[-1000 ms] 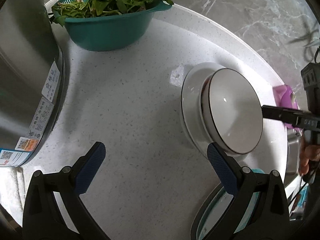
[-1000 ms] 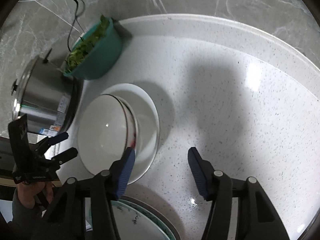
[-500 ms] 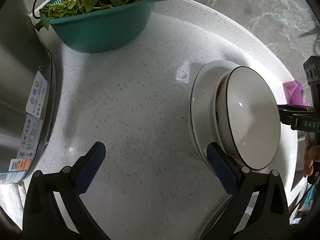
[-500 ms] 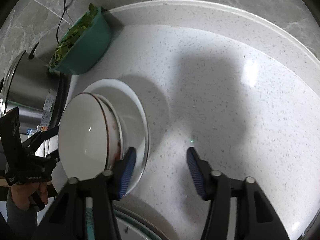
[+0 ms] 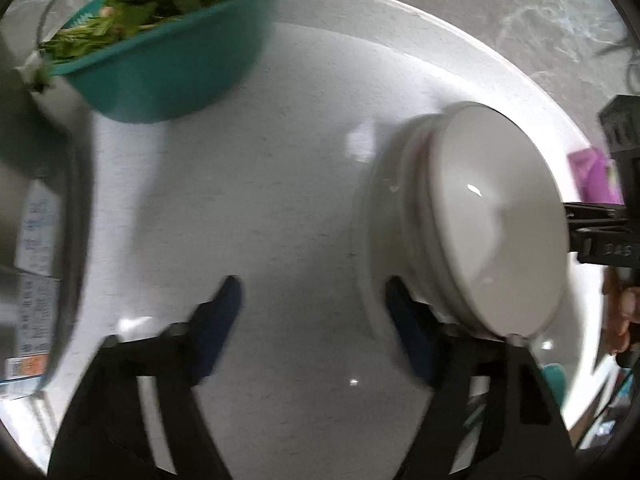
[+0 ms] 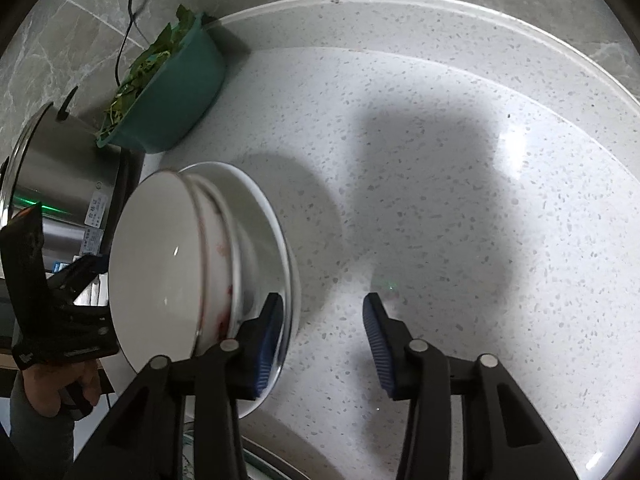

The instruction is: Organize plates and bowls

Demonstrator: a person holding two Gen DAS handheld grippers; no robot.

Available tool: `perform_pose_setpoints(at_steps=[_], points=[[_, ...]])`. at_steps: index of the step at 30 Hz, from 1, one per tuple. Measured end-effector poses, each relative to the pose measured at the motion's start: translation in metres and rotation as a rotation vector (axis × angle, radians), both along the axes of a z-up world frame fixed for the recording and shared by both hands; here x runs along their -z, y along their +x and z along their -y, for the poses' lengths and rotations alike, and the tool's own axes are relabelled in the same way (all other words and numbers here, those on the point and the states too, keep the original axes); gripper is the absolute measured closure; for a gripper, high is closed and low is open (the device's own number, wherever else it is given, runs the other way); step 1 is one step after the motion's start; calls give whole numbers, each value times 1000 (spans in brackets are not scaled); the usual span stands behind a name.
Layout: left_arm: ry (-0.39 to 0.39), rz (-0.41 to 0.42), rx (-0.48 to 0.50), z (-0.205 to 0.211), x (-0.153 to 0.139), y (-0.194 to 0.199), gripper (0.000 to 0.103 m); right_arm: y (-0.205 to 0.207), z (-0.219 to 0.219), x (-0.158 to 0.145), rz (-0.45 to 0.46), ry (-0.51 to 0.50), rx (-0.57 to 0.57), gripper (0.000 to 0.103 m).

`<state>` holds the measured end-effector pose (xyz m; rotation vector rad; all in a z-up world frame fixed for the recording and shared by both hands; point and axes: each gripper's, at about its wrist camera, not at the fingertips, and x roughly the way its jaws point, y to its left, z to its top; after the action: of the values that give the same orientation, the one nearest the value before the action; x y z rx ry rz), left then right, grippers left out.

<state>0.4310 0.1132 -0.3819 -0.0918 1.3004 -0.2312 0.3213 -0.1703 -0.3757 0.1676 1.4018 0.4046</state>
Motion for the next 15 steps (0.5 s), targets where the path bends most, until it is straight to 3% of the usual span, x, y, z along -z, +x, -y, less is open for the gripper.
perform_pose_setpoints(at_steps=[4,9,15], points=[[-16,-3,-10,3,2,6,42,-1,-3,2,2,0,-3,62],[-38,-7,-16,1,6,12,47,-1,-12,4,3,12,-27,75],[13,-20,-6,13,13,13,50,-3,-18,5,33,41,-24,86]])
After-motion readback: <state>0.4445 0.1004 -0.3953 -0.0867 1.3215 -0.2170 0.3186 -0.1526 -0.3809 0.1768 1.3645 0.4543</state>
